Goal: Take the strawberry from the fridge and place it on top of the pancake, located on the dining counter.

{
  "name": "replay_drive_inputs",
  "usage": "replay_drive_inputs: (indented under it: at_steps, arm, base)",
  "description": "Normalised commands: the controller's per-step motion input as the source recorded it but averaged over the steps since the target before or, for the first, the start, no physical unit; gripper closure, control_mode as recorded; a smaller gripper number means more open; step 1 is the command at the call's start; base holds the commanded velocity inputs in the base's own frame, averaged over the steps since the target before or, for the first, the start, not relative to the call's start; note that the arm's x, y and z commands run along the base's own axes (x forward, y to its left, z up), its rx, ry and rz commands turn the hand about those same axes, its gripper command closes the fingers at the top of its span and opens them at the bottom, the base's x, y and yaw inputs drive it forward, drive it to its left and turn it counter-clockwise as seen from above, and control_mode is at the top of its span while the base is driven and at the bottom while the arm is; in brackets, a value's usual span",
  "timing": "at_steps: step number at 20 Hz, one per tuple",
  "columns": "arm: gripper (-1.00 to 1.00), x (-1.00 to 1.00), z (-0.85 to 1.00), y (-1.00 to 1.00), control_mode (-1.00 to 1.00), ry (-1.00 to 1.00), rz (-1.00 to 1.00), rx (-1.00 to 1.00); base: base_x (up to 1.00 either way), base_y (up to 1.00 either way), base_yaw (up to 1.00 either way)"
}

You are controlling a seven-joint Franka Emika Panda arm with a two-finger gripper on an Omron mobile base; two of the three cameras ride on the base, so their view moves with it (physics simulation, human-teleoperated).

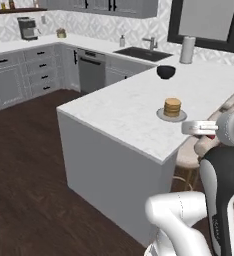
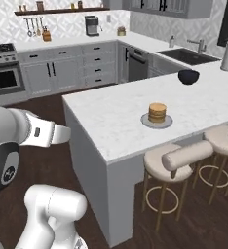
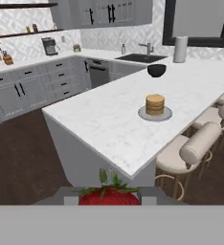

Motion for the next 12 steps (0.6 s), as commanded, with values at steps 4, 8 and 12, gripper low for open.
replay_drive_inputs:
  at_steps: [4, 8, 12]
  arm:
    - [1.0, 0.0, 0.0, 0.0, 1.0, 0.0, 0.0, 0.0]
    - [1.0, 0.0, 0.0, 0.0, 1.0, 0.0, 0.0, 0.0]
    - [1.0, 0.0, 0.0, 0.0, 1.0, 0.0, 0.0, 0.0]
  base:
    - [0.15, -1.0, 0.4]
    - [0.0, -1.0, 0.39]
    - [0.0, -1.0, 0.39]
